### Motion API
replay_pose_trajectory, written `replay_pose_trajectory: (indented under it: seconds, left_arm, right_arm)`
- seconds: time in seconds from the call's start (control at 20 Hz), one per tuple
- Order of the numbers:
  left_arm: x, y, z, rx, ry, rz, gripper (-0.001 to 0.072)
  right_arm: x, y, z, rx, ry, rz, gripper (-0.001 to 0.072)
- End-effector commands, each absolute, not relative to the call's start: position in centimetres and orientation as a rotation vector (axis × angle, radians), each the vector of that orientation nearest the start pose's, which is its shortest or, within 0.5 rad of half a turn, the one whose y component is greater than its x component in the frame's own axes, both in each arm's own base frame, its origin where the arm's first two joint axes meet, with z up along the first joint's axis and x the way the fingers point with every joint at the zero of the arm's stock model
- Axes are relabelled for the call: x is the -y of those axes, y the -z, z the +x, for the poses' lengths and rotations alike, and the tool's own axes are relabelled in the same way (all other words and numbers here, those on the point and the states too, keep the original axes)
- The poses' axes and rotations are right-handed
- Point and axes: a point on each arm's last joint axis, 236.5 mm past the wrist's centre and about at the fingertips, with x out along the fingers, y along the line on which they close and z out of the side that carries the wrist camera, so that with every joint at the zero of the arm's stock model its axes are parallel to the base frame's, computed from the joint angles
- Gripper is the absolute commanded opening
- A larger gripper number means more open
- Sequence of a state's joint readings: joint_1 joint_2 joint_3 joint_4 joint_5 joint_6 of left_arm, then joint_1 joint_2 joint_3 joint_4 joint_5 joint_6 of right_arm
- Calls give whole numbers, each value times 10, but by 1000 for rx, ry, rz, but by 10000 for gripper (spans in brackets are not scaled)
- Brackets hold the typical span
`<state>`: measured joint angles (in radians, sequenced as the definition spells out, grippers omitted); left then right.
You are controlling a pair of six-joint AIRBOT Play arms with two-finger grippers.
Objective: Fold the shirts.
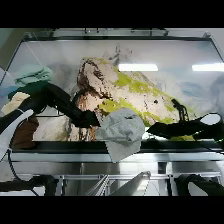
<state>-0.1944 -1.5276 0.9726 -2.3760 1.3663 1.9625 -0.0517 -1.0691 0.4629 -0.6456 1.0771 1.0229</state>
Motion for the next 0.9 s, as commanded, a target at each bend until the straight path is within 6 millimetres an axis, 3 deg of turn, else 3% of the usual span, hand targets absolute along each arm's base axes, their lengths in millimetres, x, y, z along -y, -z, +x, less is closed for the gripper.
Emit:
replay_pose_trajectory:
  seconds: [0.0, 0.05, 0.1, 0.15, 0.2, 0.25, 0.3, 0.4, 0.5, 0.55, 0.65, 0.75, 0.85]
  left_arm:
    - [225, 98, 249, -1718, 805, -535, 704]
    - [229, 107, 250, -1742, 811, -530, 704]
    - [234, 114, 250, -1764, 820, -522, 703]
    - [240, 118, 249, -1786, 836, -512, 691]
    - [247, 120, 249, -1806, 864, -496, 596]
    - [253, 119, 247, -1825, 898, -483, 333]
    - [259, 114, 247, -1828, 948, -461, 4]
    - [267, 96, 253, -1805, 1024, -428, 12]
    - [266, 63, 271, -1721, 1069, -405, 12]
    - [261, 38, 284, -1660, 1087, -398, 11]
    - [245, -32, 313, -1505, 1080, -387, 11]
    - [226, -118, 339, -1287, 1045, -349, 14]
    - [216, -210, 349, -1023, 1040, -249, 19]
  right_arm:
    - [-193, 85, 243, -1334, -623, 664, 641]
    - [-203, 89, 245, -1336, -645, 689, 638]
    - [-212, 92, 246, -1342, -665, 722, 567]
    - [-218, 92, 248, -1341, -689, 743, 367]
    - [-224, 89, 249, -1330, -732, 759, 238]
    - [-228, 82, 250, -1317, -768, 775, 157]
    - [-231, 73, 250, -1301, -810, 774, 39]
    - [-231, 56, 255, -1261, -853, 762, 19]
    - [-218, 23, 274, -1157, -877, 759, 19]
    - [-206, -4, 288, -1080, -884, 768, 18]
    - [-175, -71, 316, -914, -894, 769, 19]
    - [-148, -168, 331, -681, -939, 722, 19]
    - [-136, -277, 324, -410, -1018, 638, 19]
